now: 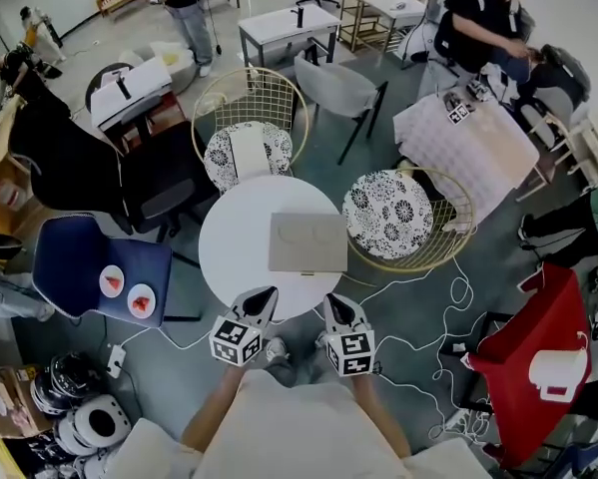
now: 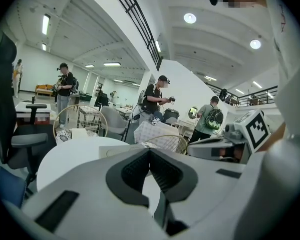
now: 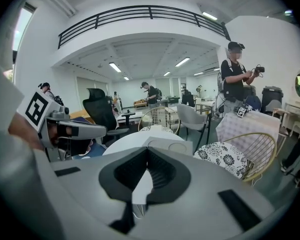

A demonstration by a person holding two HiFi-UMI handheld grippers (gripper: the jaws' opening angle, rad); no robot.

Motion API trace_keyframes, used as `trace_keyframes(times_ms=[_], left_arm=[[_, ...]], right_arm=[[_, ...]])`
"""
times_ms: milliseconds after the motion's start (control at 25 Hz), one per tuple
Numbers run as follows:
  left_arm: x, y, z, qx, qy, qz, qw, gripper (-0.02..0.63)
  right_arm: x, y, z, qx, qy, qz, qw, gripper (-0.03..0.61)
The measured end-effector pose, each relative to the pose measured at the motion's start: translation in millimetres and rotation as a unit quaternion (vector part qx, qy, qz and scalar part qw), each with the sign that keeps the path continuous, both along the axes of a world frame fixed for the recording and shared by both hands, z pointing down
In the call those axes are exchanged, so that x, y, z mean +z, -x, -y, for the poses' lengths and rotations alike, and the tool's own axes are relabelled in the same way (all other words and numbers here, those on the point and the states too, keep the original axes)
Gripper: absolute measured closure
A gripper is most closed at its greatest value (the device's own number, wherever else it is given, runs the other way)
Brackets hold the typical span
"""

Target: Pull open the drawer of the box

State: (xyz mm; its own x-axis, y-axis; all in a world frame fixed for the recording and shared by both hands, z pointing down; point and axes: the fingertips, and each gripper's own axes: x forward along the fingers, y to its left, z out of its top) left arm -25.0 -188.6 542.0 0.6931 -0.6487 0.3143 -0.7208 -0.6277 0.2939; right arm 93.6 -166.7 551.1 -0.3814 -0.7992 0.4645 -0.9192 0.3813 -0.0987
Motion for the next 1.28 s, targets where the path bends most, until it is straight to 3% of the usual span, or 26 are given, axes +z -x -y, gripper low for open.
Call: trace_keyframes(times_ms=[760,1280], left_arm=[[91,5,-27,-0.001,0.088,0.014,0.9960,0.603],[135,9,-11,-0.013,0.113,0.025,0.9932,0.603]], right_arm=[[97,15,-66,-0.025,0.126,-0.003,0.992,0.563],[129,21,-74,-0.029,0.163,0.005,0.986,0.563]])
